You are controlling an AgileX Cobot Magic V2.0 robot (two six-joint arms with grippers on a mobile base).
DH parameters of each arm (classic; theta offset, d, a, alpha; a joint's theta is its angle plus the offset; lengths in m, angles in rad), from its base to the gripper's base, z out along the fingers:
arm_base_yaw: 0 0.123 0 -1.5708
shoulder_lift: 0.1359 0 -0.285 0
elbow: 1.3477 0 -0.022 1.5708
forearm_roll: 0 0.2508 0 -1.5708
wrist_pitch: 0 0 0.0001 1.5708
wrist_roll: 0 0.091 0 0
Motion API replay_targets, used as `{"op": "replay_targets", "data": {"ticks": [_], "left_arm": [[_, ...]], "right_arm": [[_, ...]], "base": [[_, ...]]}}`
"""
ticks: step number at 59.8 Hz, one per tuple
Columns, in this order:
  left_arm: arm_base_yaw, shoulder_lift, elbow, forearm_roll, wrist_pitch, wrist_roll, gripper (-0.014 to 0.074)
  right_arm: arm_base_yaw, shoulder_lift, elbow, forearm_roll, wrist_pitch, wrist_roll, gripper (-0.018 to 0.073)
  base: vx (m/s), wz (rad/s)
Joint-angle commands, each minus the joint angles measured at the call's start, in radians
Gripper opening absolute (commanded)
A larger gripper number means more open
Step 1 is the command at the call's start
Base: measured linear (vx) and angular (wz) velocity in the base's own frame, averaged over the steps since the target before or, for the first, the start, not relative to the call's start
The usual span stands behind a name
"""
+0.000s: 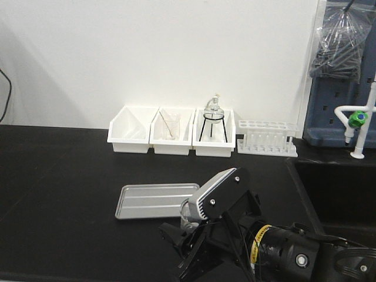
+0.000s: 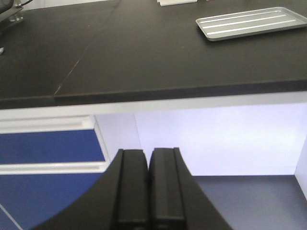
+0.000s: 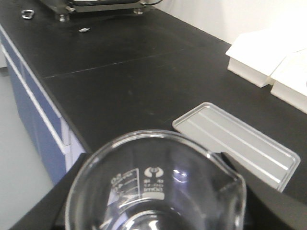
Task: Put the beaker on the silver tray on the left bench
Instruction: 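Drive the base to the bench with the silver tray, holding the beaker, then lower the held beaker with the right gripper onto the silver tray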
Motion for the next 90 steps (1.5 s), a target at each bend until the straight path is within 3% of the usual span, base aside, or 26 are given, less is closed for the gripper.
{"op": "replay_targets", "data": {"ticks": [1, 47, 90], "left_arm": [[-0.005, -0.008, 0.02, -0.003, -0.079, -0.002, 0.0001], [-0.005, -0.008, 0.02, -0.003, -0.079, -0.002, 0.0001], [-0.005, -0.008, 0.02, -0.003, -0.079, -0.002, 0.0001]], "right_arm": [[-0.001, -0.04, -0.031, 0.011, -0.06, -0.003, -0.0011], [-0.001, -0.04, -0.031, 0.011, -0.06, -0.003, -0.0011], [-0.001, -0.04, -0.031, 0.011, -0.071, -0.003, -0.0011]], "base": [[0.36, -0.03], [0.29, -0.02], [0.07, -0.01]]}}
